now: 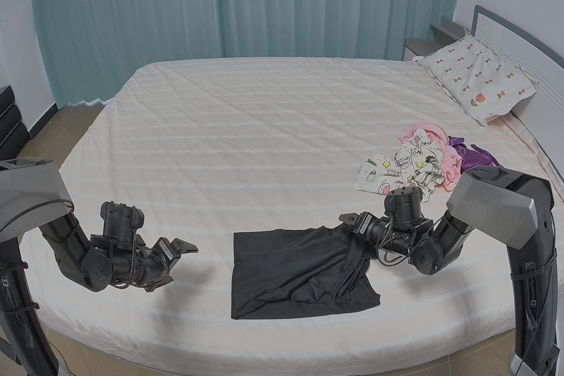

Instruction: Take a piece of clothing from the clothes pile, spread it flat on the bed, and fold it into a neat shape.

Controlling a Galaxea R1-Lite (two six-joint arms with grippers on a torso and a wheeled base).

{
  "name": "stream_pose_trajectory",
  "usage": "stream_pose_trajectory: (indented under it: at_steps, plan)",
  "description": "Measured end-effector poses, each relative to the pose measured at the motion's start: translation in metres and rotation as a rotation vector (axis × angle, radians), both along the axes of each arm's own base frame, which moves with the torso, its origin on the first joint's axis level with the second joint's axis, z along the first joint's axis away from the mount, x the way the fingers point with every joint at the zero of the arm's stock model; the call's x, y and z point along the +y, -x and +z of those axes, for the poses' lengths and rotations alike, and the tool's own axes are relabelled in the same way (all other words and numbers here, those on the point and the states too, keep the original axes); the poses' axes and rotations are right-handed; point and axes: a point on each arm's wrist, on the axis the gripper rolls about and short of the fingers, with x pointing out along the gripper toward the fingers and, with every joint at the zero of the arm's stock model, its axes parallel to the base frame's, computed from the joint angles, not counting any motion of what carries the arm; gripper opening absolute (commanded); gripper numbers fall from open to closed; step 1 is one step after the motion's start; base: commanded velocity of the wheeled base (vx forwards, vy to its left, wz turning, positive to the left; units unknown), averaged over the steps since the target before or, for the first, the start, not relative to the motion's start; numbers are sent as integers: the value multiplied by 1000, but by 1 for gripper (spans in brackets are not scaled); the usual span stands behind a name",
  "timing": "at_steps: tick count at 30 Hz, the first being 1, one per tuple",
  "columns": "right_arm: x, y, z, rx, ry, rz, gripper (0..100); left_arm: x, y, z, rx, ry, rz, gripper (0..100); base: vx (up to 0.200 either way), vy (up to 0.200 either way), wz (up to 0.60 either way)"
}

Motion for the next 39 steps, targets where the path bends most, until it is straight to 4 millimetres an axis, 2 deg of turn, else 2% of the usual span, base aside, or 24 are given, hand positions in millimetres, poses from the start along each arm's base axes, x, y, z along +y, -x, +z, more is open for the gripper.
stream_pose_trajectory:
  at_steps: [4, 5, 12, 20, 25, 26, 32, 35, 39]
  plan:
    - [-3, 0, -3, 31, 13, 7, 100, 0, 0, 0, 0, 0, -1, 100, 0, 0, 0]
    - [-4, -1, -4, 41, 14, 10, 0, 0, 0, 0, 0, 0, -1, 100, 0, 0, 0]
    - [-9, -9, -1, 39, 12, 0, 0, 0, 0, 0, 2, 0, 0, 100, 0, 0, 0]
    - [-25, -24, 6, -1, -4, -52, 0, 0, 0, -1, 2, 0, -1, 100, 0, 0, 0]
    - [-31, -28, 4, -8, -9, -64, 0, 0, 0, -1, 2, 0, -1, 100, 0, 0, 0]
    - [-31, -29, 2, -5, -8, -63, 100, 0, 0, -1, 2, 0, -1, 100, 0, 0, 0]
    - [-31, -28, -1, 1, -5, -61, 100, 0, 0, -1, 1, 0, -1, 100, 0, 0, 0]
    - [-34, -26, 3, 2, -5, -66, 100, 0, 0, -1, 1, 0, -1, 100, 0, 0, 0]
    - [-37, -10, 9, 33, -4, -49, 100, 0, 0, 0, 1, 0, -1, 100, 0, 0, 0]
